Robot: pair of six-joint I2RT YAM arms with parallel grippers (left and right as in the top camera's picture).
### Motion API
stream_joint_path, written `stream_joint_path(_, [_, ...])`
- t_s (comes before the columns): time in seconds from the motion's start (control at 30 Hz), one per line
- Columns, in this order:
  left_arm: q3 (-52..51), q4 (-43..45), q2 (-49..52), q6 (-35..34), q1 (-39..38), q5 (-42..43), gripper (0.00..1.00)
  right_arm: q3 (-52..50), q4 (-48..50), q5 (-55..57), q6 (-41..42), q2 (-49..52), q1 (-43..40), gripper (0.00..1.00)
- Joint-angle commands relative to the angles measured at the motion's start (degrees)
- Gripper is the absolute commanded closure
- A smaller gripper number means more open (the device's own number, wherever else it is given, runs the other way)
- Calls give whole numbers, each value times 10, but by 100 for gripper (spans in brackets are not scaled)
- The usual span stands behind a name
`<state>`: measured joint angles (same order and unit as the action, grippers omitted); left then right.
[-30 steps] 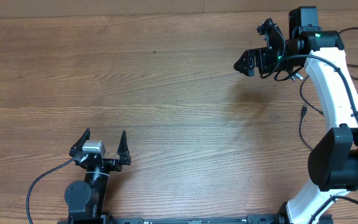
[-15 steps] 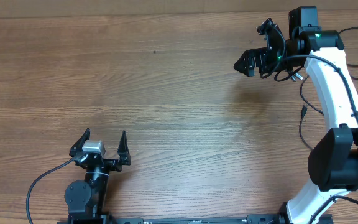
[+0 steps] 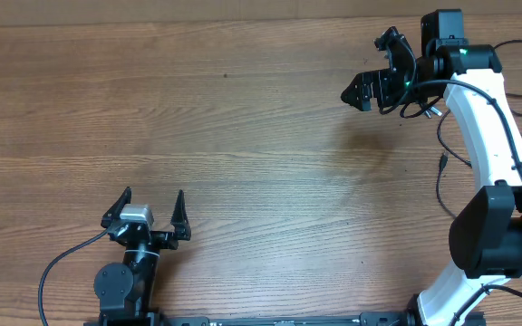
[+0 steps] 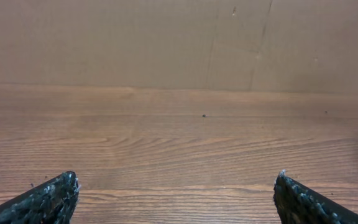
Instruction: Untangle cables
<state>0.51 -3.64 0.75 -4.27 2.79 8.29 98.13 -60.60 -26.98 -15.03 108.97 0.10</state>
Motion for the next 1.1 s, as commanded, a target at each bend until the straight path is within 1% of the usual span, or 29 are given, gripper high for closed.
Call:
stream_joint_path(0.0, [-2, -2, -5, 4, 6, -8, 0, -4, 3, 0, 0, 3, -1, 0])
stream_joint_path(0.8, [-2, -2, -5, 5, 6, -8, 0, -4, 12, -1, 1, 10, -1, 0])
stream_joint_path(0.97, [-2, -2, -5, 4, 6, -8, 0, -5, 16, -1, 0, 10, 16, 0])
stream_joint_path(1.07, [-2, -2, -5, 4, 6, -8, 0, -21, 42, -1, 0, 5, 31, 0])
